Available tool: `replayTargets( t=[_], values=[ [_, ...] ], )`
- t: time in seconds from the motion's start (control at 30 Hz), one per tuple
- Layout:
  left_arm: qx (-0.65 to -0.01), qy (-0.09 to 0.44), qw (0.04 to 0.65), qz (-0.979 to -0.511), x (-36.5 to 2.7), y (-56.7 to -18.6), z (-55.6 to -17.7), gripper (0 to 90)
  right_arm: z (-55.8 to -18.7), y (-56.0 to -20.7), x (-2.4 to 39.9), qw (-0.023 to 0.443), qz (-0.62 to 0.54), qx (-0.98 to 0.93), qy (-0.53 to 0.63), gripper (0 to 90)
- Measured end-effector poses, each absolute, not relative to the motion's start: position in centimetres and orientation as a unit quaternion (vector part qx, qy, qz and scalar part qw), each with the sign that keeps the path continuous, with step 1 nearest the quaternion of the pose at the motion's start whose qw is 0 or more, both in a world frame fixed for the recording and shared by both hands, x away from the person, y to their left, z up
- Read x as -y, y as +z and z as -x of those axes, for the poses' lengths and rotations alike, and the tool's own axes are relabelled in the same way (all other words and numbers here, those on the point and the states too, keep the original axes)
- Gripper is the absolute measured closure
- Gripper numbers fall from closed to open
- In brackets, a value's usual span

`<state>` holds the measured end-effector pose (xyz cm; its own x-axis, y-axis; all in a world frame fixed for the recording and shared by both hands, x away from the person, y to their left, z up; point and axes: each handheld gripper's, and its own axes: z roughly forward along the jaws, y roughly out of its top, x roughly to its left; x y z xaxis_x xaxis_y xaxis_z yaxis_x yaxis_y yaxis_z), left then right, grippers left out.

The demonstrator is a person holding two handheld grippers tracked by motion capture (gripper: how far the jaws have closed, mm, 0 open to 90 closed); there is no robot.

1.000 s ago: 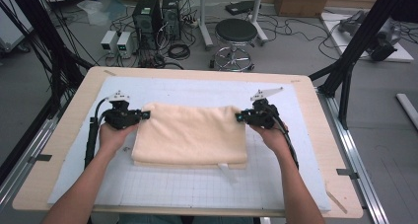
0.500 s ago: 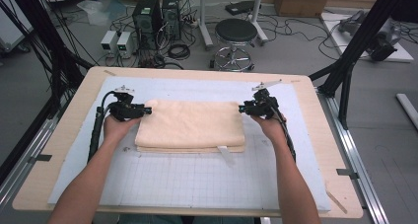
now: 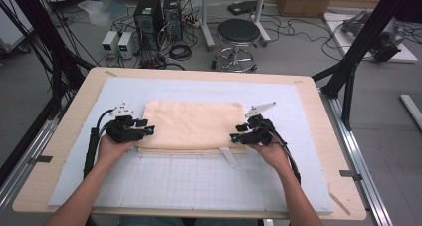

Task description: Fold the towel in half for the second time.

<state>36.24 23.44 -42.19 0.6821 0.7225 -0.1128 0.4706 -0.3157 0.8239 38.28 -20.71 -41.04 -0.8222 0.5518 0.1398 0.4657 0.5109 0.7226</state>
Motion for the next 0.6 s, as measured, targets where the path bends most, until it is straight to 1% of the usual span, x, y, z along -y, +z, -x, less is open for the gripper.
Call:
replayTargets(
  t=[0.03,0.1,0.2,0.33,0.5,0.6],
  values=[
    [-0.368,0.143,0.454,-0.799,-23.5,-42.4,-35.8,54.0,-38.0,-40.9,20.7,0.057,-0.29,-0.866,0.402,50.9],
    [-0.366,0.14,0.454,-0.8,-23.5,-42.7,-35.2,53.7,-37.3,-40.8,20.7,0.082,-0.279,-0.864,0.412,52.8],
    [-0.359,0.143,0.44,-0.811,-23.7,-43.3,-34.6,52.8,-36.8,-41.6,20.8,0.092,-0.279,-0.872,0.392,52.9],
    [-0.358,0.146,0.431,-0.816,-23.7,-43.7,-34.4,52.7,-36.5,-43.0,21.2,0.086,-0.288,-0.872,0.387,53.2],
    [-0.352,0.154,0.428,-0.818,-23.7,-44.2,-34.4,53.7,-36.3,-43.2,20.9,0.1,-0.274,-0.88,0.374,53.4],
    [-0.355,0.153,0.432,-0.815,-23.7,-44.3,-34.4,53.9,-36.4,-43.3,20.9,0.095,-0.279,-0.878,0.378,53.4]
  ],
)
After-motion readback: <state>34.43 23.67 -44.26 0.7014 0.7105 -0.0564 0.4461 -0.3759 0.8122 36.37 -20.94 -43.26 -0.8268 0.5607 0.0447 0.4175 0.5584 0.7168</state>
